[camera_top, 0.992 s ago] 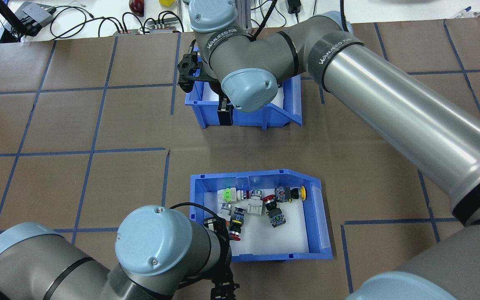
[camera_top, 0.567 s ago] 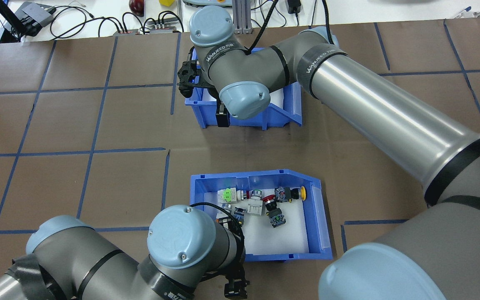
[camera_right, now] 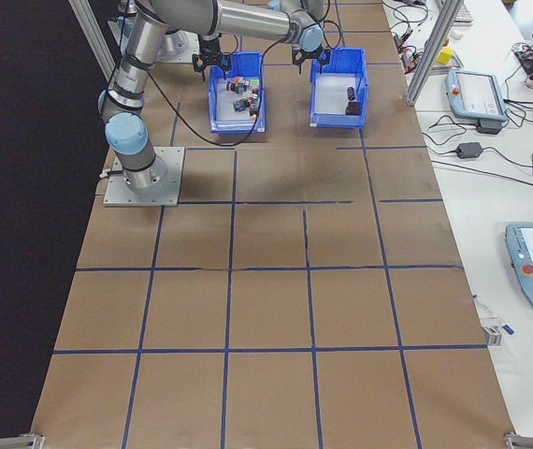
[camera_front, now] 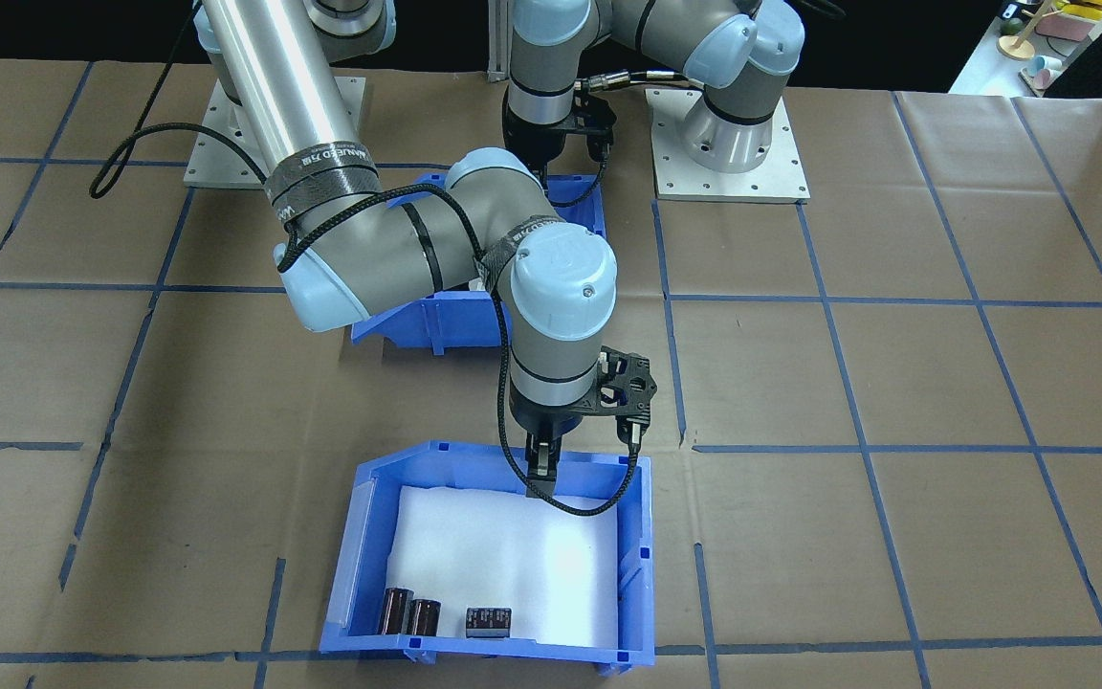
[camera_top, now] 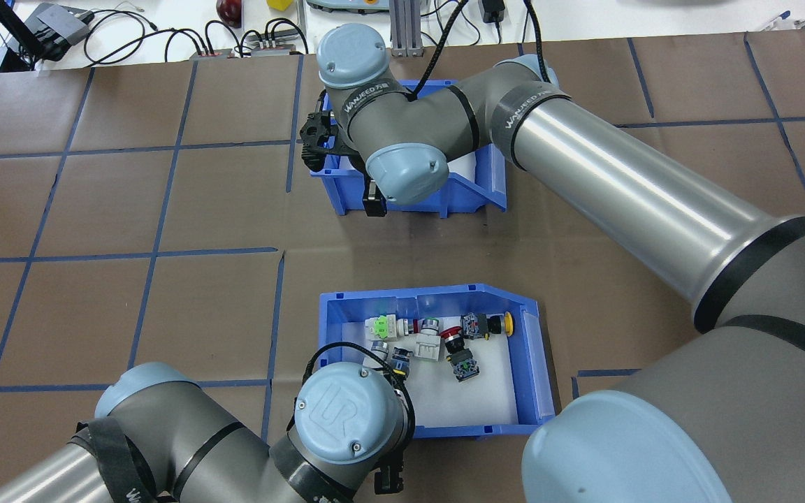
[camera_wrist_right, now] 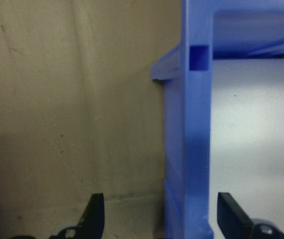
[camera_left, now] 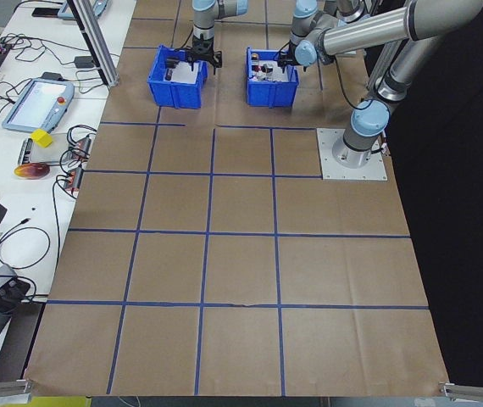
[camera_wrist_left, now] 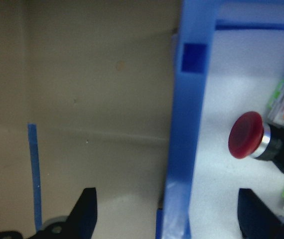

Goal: Place button box in front

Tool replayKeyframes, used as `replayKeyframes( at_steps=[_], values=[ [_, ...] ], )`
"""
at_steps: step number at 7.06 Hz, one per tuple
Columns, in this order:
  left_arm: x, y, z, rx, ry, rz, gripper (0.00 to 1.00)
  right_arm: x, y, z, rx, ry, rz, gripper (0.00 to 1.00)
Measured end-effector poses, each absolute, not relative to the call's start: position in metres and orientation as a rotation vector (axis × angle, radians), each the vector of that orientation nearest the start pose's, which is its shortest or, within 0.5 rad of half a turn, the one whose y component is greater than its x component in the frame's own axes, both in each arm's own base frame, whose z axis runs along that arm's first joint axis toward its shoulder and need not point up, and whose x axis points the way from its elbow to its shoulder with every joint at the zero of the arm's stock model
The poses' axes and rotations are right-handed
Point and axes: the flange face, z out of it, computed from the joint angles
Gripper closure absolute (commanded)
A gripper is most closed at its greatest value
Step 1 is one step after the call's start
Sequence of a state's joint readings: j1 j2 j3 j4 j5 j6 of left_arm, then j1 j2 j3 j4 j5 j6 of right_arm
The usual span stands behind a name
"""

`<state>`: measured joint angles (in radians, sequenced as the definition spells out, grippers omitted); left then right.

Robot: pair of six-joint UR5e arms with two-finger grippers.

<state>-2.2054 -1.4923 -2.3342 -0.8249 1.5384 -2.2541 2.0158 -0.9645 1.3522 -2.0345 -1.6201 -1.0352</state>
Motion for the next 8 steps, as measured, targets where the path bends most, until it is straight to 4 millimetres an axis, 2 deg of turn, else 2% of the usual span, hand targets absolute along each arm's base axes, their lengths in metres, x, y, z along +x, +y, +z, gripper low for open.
replayKeyframes(
  at_steps=[2, 4, 5, 6, 8],
  values=[
    [-0.343, -0.222, 0.252, -2.37, 2.287, 0.128, 1.0, 0.417, -0.593, 0.286, -2.174, 2.387, -0.123, 0.93],
    [-0.346, -0.222, 0.254, -2.376, 2.316, 0.154, 1.0, 0.396, -0.603, 0.323, -2.212, 2.415, -0.175, 0.94],
    [-0.346, -0.223, 0.257, -2.371, 2.334, 0.144, 1.0, 0.37, -0.61, 0.344, -2.256, 2.414, -0.163, 0.95],
    [-0.345, -0.226, 0.265, -2.362, 2.368, 0.092, 1.0, 0.333, -0.619, 0.365, -2.311, 2.39, -0.131, 0.97],
    [-0.338, -0.243, 0.292, -2.306, 2.477, -0.133, 1.0, 0.258, -0.631, 0.396, -2.369, 2.343, -0.052, 0.98]
  ],
)
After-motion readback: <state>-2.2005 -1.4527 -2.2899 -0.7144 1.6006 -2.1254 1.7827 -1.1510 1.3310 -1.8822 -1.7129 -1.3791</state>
